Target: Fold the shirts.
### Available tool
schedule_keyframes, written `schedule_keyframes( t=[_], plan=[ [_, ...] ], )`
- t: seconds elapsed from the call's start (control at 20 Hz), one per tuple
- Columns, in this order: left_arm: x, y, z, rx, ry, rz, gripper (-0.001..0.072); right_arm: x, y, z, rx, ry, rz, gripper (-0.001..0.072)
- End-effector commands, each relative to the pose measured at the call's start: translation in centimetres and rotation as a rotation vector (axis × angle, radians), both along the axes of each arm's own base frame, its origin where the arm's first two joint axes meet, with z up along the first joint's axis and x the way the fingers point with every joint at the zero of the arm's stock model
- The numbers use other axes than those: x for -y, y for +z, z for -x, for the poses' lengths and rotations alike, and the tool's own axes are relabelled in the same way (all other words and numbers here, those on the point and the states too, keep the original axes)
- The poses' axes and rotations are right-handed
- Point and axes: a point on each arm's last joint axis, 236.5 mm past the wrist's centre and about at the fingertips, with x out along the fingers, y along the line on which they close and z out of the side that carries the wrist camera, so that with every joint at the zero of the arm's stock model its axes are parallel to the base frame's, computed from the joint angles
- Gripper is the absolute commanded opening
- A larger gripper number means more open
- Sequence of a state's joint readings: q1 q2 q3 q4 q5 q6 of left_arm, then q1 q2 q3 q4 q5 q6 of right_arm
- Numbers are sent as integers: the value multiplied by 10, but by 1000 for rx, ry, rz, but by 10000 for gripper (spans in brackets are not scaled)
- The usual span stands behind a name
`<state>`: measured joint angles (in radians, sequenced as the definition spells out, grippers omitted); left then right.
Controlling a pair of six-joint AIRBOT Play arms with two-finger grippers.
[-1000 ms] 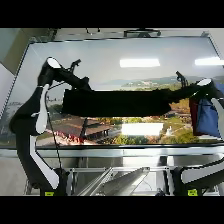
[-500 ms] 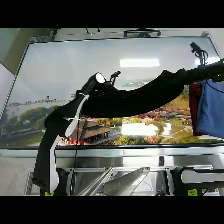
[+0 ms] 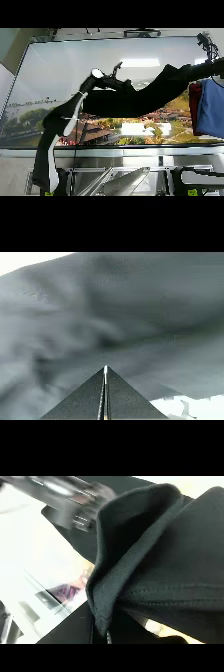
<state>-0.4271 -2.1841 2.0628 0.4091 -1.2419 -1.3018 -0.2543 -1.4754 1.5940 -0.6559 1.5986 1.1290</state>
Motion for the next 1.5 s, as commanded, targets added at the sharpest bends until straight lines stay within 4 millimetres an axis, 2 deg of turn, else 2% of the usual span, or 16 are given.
schedule_keyframes(
  t=[0.0,0.15,0.25,0.3,0.45,0.55,0.6,0.65,0.7,0.75,0.85,1.0,1.1,1.3,1.4,1.45],
  plan=[
    [-73,124,14,127,-95,196,7,-22,17,1,18,24,-76,19],
    [-159,251,50,311,-136,411,16,-78,32,-9,86,64,-142,19],
    [-204,322,81,429,-130,540,17,-135,31,-12,128,105,-156,19],
    [-219,346,96,485,-129,571,17,-171,28,-12,147,127,-164,19],
    [-238,374,131,638,-139,522,17,-286,-8,-4,210,181,-173,19],
    [-238,385,149,691,-161,509,17,-360,-63,-5,269,154,-138,20],
    [-235,388,159,703,-182,508,17,-392,-103,-3,299,135,-100,69],
    [-231,390,166,706,-201,510,17,-414,-139,2,297,113,-69,309],
    [-227,391,171,706,-219,515,17,-430,-166,11,274,100,-58,502],
    [-222,391,175,695,-236,520,17,-437,-178,19,255,107,-55,502],
    [-213,388,182,671,-270,522,17,-428,-173,22,246,162,-43,502],
    [-200,385,191,642,-312,542,17,-370,-142,9,201,237,-8,501],
    [-194,380,189,606,-311,556,16,-307,-131,-13,138,198,72,502],
    [-191,365,180,525,-289,568,16,-155,-138,-42,-72,10,272,511],
    [-191,359,177,498,-281,571,16,-109,-152,-44,-181,-78,288,718],
    [-191,358,176,492,-279,572,17,-96,-164,-42,-228,-117,285,718]
  ],
)
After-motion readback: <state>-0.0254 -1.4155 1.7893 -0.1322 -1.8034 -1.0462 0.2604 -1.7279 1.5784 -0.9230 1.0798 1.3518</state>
